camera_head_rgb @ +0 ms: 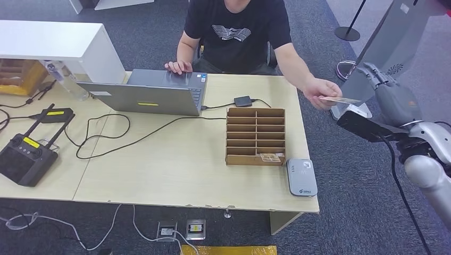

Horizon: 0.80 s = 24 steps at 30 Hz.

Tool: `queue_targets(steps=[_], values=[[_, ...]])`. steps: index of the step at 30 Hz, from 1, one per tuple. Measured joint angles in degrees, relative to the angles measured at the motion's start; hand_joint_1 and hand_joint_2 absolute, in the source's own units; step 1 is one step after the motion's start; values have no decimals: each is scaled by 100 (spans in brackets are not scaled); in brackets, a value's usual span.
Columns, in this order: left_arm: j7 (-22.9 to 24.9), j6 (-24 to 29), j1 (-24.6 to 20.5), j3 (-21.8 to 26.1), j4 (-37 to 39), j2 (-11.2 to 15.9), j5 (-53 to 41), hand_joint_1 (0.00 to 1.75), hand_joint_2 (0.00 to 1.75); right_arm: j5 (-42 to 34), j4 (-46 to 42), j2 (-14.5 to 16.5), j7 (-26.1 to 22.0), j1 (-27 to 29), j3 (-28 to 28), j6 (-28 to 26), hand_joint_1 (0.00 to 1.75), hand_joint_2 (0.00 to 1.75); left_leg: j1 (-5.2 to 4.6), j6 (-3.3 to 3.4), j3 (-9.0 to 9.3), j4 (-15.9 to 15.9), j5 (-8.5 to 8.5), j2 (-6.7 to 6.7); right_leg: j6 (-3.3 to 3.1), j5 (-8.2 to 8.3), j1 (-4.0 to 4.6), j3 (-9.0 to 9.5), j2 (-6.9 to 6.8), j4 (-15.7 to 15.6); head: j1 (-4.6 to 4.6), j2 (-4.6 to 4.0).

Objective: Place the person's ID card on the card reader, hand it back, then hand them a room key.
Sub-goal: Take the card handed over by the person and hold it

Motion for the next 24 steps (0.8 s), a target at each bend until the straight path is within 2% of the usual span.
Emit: queue_targets(steps=[4,5,6,8,9,10,24], values=[[2,13,0,-1,0,-10,8,0,0,-17,64,139,-3,0,120,-10,0,175,0,0,1,0,0,1,0,0,0,0,1,0,1,0],[2,13,1,-2,0,-11,9,0,0,-20,75,160,-4,-1,140,-11,8,175,0,0,0,0,0,1,0,0,0,0,1,0,1,0],[2,13,1,-2,0,-12,10,0,0,-21,86,180,-6,-1,161,-12,43,175,0,0,0,0,0,1,0,0,0,0,1,0,1,0],[4,16,1,-2,0,-14,29,0,0,-21,108,221,-10,-4,206,-7,130,175,0,0,0,0,0,2,0,0,0,0,2,0,1,0],[12,18,1,-2,0,-18,43,0,0,-23,120,246,-11,-5,227,1,165,175,0,0,0,0,0,3,0,0,0,0,3,0,1,0],[25,20,1,-2,0,-23,57,0,0,-25,131,273,-10,-6,247,9,174,175,0,0,0,0,0,3,0,0,0,0,3,0,2,0],[138,158,7,-2,0,-119,151,0,0,-61,285,559,68,-170,400,235,175,175,0,0,2,0,0,6,0,0,0,0,5,0,1,0]])
